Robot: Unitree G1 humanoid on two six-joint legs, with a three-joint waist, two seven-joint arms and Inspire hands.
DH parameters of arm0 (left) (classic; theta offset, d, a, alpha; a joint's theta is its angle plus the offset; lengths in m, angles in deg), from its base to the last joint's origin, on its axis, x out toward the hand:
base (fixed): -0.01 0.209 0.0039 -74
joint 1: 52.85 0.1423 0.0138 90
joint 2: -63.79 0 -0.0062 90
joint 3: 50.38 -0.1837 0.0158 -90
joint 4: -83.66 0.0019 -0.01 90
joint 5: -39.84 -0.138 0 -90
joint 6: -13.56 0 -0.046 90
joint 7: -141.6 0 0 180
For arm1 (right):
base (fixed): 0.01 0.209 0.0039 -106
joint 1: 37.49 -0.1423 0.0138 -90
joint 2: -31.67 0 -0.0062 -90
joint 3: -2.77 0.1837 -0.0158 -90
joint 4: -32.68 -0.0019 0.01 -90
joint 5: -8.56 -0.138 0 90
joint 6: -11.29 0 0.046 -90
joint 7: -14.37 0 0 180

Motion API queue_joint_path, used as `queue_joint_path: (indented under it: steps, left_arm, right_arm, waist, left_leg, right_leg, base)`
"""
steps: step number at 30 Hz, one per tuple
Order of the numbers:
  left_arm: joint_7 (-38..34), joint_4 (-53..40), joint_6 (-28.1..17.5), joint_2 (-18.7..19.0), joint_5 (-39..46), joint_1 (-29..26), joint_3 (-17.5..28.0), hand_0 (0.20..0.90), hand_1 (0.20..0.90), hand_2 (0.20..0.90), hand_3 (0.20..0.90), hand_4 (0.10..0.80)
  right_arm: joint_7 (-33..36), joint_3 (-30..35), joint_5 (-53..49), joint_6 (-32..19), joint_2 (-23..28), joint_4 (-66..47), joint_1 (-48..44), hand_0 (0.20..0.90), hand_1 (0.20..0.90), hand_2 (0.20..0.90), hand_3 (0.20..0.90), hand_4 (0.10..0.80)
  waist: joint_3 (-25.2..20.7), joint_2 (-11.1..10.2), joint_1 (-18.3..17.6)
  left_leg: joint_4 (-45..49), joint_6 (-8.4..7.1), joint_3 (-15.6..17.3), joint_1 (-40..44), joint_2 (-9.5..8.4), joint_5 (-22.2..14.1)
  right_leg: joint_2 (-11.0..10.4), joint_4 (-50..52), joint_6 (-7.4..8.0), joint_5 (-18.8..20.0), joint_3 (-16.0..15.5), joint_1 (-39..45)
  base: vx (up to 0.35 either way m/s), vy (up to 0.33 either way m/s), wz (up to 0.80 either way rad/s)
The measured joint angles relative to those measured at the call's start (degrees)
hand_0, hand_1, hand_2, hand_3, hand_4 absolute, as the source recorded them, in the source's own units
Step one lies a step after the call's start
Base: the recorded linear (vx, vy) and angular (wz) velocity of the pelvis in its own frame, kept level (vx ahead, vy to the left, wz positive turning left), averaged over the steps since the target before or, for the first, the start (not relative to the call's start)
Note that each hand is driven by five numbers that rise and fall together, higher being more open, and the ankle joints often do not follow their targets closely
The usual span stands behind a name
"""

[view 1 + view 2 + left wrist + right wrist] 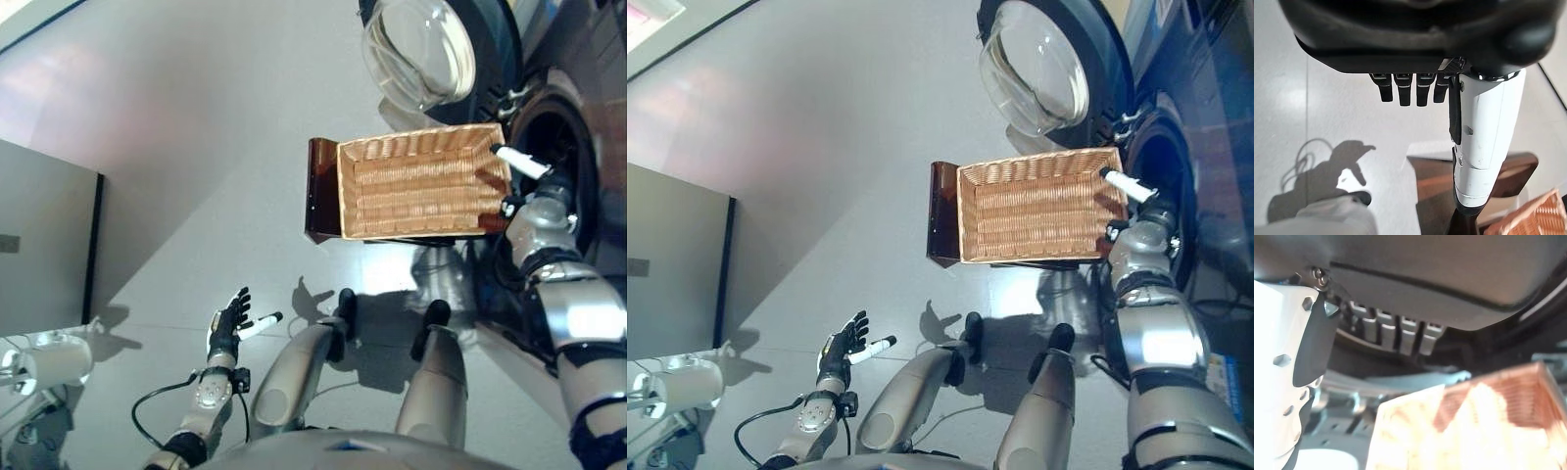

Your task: Pick up the clothes and place them into the washing machine

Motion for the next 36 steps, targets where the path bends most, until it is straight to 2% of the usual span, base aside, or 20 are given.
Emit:
queue_joint_path:
  steps: [3, 5, 7, 8, 9, 11, 12, 13, 14, 15, 16, 18, 22, 23, 26, 28, 30, 34, 36]
  left_arm:
    - [0.26, 2.01, 0.91, -0.21, -0.11, -0.42, 0.04, 0.900, 0.900, 0.900, 0.900, 0.800]
    - [0.88, 2.06, 1.25, 0.19, 0.06, 0.12, 0.86, 0.900, 0.900, 0.900, 0.900, 0.800]
    - [1.21, 1.95, 1.28, 2.12, -0.03, 0.04, 1.70, 0.900, 0.900, 0.900, 0.900, 0.800]
    - [1.24, 1.92, 1.17, 2.50, -0.10, -0.05, 1.78, 0.900, 0.900, 0.900, 0.900, 0.800]
    - [1.47, 1.31, 1.17, 3.24, -0.13, -0.87, 1.80, 0.900, 0.900, 0.900, 0.900, 0.800]
    - [1.61, 0.11, 0.80, 3.91, -0.07, -1.63, 1.97, 0.900, 0.900, 0.900, 0.900, 0.800]
    - [1.65, -0.43, 0.55, 3.98, -0.04, -1.77, 2.08, 0.900, 0.900, 0.900, 0.900, 0.800]
    - [1.69, -1.77, 0.54, 4.41, 0.05, -1.34, 2.19, 0.900, 0.900, 0.900, 0.900, 0.800]
    - [1.74, -2.03, 0.49, 4.50, 0.07, -1.48, 2.31, 0.900, 0.900, 0.900, 0.900, 0.800]
    - [1.76, -2.40, 0.49, 4.47, 0.09, -1.42, 2.23, 0.900, 0.900, 0.900, 0.900, 0.800]
    - [1.79, -2.22, 0.61, 4.16, 0.10, -1.47, 2.19, 0.900, 0.900, 0.900, 0.900, 0.800]
    - [1.19, -2.01, 0.66, 3.92, 0.54, -1.22, 2.40, 0.900, 0.900, 0.900, 0.900, 0.800]
    - [0.79, -1.50, 0.66, 3.82, 1.08, 0.01, 2.85, 0.900, 0.900, 0.900, 0.900, 0.800]
    - [0.78, -1.44, 0.70, 3.71, 1.06, -0.05, 2.83, 0.900, 0.900, 0.900, 0.900, 0.800]
    - [-0.17, -1.07, 0.60, 3.06, 1.04, -0.85, 2.88, 0.900, 0.900, 0.900, 0.900, 0.800]
    - [-0.45, -0.63, 0.70, 2.19, 1.02, -1.35, 3.61, 0.900, 0.900, 0.900, 0.900, 0.800]
    - [-0.64, -0.29, 0.49, 1.30, 0.93, -1.37, 4.63, 0.900, 0.900, 0.900, 0.900, 0.800]
    - [-0.34, 6.02, 0.96, 0.97, 0.64, -2.34, 5.33, 0.900, 0.900, 0.900, 0.900, 0.800]
    - [-0.01, 7.72, 1.19, 0.90, 0.59, -2.21, 5.32, 0.900, 0.900, 0.900, 0.900, 0.800]
  right_arm:
    - [-3.66, -0.17, -0.64, -0.01, -2.09, -0.02, 2.77, 0.900, 0.900, 0.900, 0.900, 0.800]
    - [-2.67, -0.11, -1.11, -0.01, -4.66, 0.40, 3.16, 0.900, 0.900, 0.900, 0.900, 0.800]
    - [-0.65, -0.73, -1.06, -0.06, -10.87, 2.20, 3.23, 0.900, 0.900, 0.900, 0.900, 0.800]
    - [-0.53, -0.58, -1.08, -0.06, -11.95, 2.52, 3.34, 0.900, 0.900, 0.900, 0.900, 0.800]
    - [0.02, -0.68, -1.10, -0.11, -13.03, 3.61, 2.99, 0.900, 0.900, 0.900, 0.900, 0.800]
    - [1.70, -0.27, -1.09, -1.35, -12.72, 3.55, 1.53, 0.900, 0.900, 0.900, 0.900, 0.800]
    - [2.46, -0.16, -1.11, -1.48, -12.05, 4.10, -0.71, 0.900, 0.900, 0.900, 0.900, 0.800]
    - [3.41, 0.55, -1.25, -1.64, -11.12, 5.20, -3.50, 0.900, 0.900, 0.900, 0.900, 0.800]
    - [4.25, 1.39, -1.80, -1.91, -9.78, 5.21, -4.73, 0.900, 0.900, 0.900, 0.900, 0.800]
    - [4.45, 1.63, -2.32, -2.19, -8.47, 5.38, -5.95, 0.900, 0.900, 0.900, 0.900, 0.800]
    - [4.67, 1.64, -2.96, -2.40, -6.45, 5.39, -7.14, 0.900, 0.900, 0.900, 0.900, 0.800]
    - [5.41, 1.71, -3.94, -2.45, -4.32, 5.57, -7.27, 0.900, 0.900, 0.900, 0.900, 0.800]
    - [6.01, 3.21, -6.72, -2.51, -5.73, 6.29, -5.90, 0.900, 0.900, 0.900, 0.900, 0.800]
    - [6.19, 3.52, -6.73, -2.62, -6.12, 6.25, -5.39, 0.900, 0.900, 0.900, 0.900, 0.800]
    - [6.43, 4.43, -6.82, -2.98, -8.05, 4.57, -2.33, 0.900, 0.900, 0.900, 0.900, 0.800]
    - [6.22, 4.61, -6.75, -3.78, -9.90, 0.84, 1.99, 0.900, 0.900, 0.900, 0.900, 0.800]
    - [4.65, 4.68, -6.68, -4.25, -12.94, -2.62, 7.79, 0.900, 0.900, 0.900, 0.900, 0.800]
    - [2.59, 6.42, -6.60, -4.67, -17.84, -5.79, 17.64, 0.900, 0.900, 0.900, 0.900, 0.800]
    - [2.47, 6.75, -6.61, -4.63, -18.73, -6.58, 20.65, 0.900, 0.900, 0.900, 0.900, 0.800]
  waist:
    - [0.27, -2.20, 0.00]
    - [-0.13, -3.55, -0.08]
    - [-0.42, -7.46, -0.42]
    - [-0.65, -8.30, -0.37]
    - [-1.03, -9.72, -0.20]
    - [-1.14, -10.48, 0.01]
    - [-1.01, -10.19, 0.17]
    - [-0.99, -10.13, 0.11]
    - [-0.80, -9.79, 0.38]
    - [-0.26, -8.95, 0.54]
    - [0.96, -6.95, 1.34]
    - [2.11, -5.16, 1.94]
    - [2.44, -4.47, 1.69]
    - [2.50, -4.45, 1.66]
    - [2.48, -4.55, 1.31]
    - [2.28, -5.06, 1.07]
    - [1.41, -6.66, 0.13]
    - [-2.32, -10.75, -2.15]
    - [-3.65, -12.08, -2.83]
  left_leg:
    - [-0.96, -0.60, -0.19, 1.70, 1.11, 0.12]
    - [-0.84, -0.71, -0.16, 2.01, 1.36, 0.10]
    - [0.27, -1.21, -0.07, 2.61, 1.62, -0.04]
    - [0.62, -1.70, -0.09, 2.62, 1.67, -0.35]
    - [3.15, -1.67, -0.25, 1.12, 1.91, -2.35]
    - [7.39, -0.97, -0.07, -3.63, 1.96, -4.08]
    - [9.21, -0.22, 0.02, -6.65, 2.16, -4.64]
    - [11.91, 0.58, 0.85, -10.28, 2.03, -5.14]
    - [13.90, 0.75, 1.56, -12.82, 1.83, -5.27]
    - [15.60, 0.60, 1.74, -14.59, 1.88, -5.28]
    - [16.95, 0.75, 1.63, -15.83, 1.88, -5.37]
    - [17.29, 0.77, 1.84, -16.79, 1.41, -5.33]
    - [15.02, 0.38, 1.87, -15.88, 0.96, -4.49]
    - [14.16, 0.76, 1.93, -15.26, 0.94, -3.28]
    - [11.31, 1.09, 1.88, -11.72, 0.94, -2.71]
    - [7.94, 1.16, 1.91, -7.57, 0.91, -1.48]
    - [2.16, 0.98, 1.97, -1.25, 0.90, -0.28]
    - [-4.75, 1.21, 2.72, 6.66, 1.11, 1.37]
    - [-6.92, 1.21, 2.95, 9.45, 1.11, 1.52]
  right_leg:
    - [1.47, -1.69, -0.52, 0.34, -0.95, 2.16]
    - [1.47, -1.87, -0.52, 0.34, -1.03, 2.54]
    - [1.47, -1.76, -0.55, 0.30, -1.40, 3.39]
    - [1.47, -1.91, -0.81, 0.12, -1.56, 3.66]
    - [1.29, -1.00, -1.05, -1.03, -1.87, 2.88]
    - [0.91, 1.01, -0.72, -1.81, -1.73, -0.48]
    - [0.72, 2.57, -0.55, -1.75, -1.65, -3.05]
    - [0.16, 7.89, -1.55, -3.37, -1.13, -6.88]
    - [-0.52, 10.08, -0.88, -5.63, -0.67, -8.62]
    - [-0.83, 10.89, -0.80, -5.64, -0.39, -10.04]
    - [-0.94, 11.66, -0.74, -5.60, -0.23, -10.96]
    - [-1.49, 12.43, -0.54, -5.48, 0.29, -12.13]
    - [-1.40, 10.88, -0.41, -5.23, 0.62, -11.56]
    - [-1.35, 10.24, -0.38, -4.23, 0.46, -11.00]
    - [-0.95, 7.54, -0.56, -3.23, 0.02, -7.52]
    - [-0.49, 4.13, -0.51, -1.86, -0.53, -3.55]
    - [0.09, -1.15, 0.44, -0.57, -1.53, 2.59]
    - [1.39, -7.96, 1.02, 1.06, -1.94, 10.03]
    - [1.86, -10.31, 1.30, 1.62, -1.97, 12.47]
  base:
    - [-0.021, -0.030, -0.05]
    - [-0.057, -0.015, -0.03]
    - [-0.087, -0.015, -0.09]
    - [-0.074, -0.018, -0.01]
    - [-0.005, -0.015, 0.07]
    - [-0.090, 0.010, 0.07]
    - [-0.077, 0.010, -0.02]
    - [-0.036, 0.008, 0.01]
    - [-0.021, 0.014, 0.05]
    - [0.014, 0.018, 0.10]
    - [0.000, 0.000, 0.00]
    - [0.062, 0.005, 0.06]
    - [0.151, 0.001, 0.05]
    - [0.059, 0.002, 0.01]
    - [0.154, -0.005, -0.01]
    - [0.030, 0.007, -0.08]
    - [0.135, -0.014, -0.09]
    - [0.119, -0.035, -0.13]
    - [0.090, -0.040, -0.16]
